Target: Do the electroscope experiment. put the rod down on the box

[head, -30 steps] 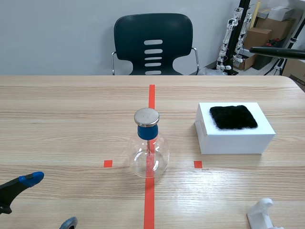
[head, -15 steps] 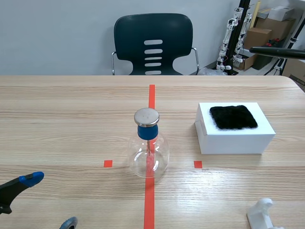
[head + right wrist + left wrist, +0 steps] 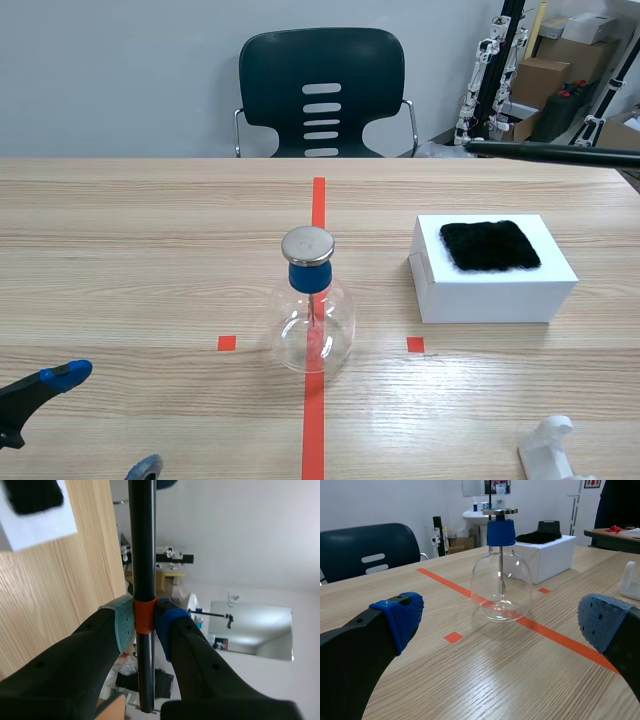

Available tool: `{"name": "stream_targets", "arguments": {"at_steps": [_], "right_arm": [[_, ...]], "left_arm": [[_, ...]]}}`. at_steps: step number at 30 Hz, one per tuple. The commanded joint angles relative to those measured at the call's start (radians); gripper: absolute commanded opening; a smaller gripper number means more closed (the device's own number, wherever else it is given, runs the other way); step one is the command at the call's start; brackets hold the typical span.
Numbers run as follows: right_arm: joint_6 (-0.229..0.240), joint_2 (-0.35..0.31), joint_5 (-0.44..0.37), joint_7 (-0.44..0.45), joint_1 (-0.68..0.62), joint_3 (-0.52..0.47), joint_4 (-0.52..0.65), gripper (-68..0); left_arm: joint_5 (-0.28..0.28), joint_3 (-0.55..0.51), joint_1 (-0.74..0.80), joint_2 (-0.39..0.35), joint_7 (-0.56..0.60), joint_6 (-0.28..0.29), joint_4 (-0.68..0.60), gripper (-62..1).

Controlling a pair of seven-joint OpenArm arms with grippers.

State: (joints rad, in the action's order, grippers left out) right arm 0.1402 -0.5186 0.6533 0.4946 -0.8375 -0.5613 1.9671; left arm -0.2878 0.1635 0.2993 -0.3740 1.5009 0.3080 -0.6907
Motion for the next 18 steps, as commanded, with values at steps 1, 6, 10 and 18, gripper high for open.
{"name": "stream_targets", "arguments": {"at_steps": [1,6,10,18], "right_arm": [[0.002,-0.013,-0.009,-0.027,-0.016,0.025,0.046,-66.3],[0.079,-0.038,0.037,-0.124,-0.065,0.150,0.126,-66.3],[0.135,-0.080,0.039,-0.224,-0.092,0.261,0.161,-66.3],[0.258,-0.154,-0.013,-0.441,-0.090,0.448,0.163,-66.3]], "left_arm": [[0.006,-0.005,-0.003,-0.006,0.018,0.001,-0.013,1.4],[0.006,-0.005,-0.003,-0.006,0.018,0.001,-0.013,1.4],[0.006,-0.005,-0.003,-0.006,0.018,0.001,-0.013,1.4],[0.006,-0.005,-0.003,-0.006,0.018,0.001,-0.013,1.4]]}}
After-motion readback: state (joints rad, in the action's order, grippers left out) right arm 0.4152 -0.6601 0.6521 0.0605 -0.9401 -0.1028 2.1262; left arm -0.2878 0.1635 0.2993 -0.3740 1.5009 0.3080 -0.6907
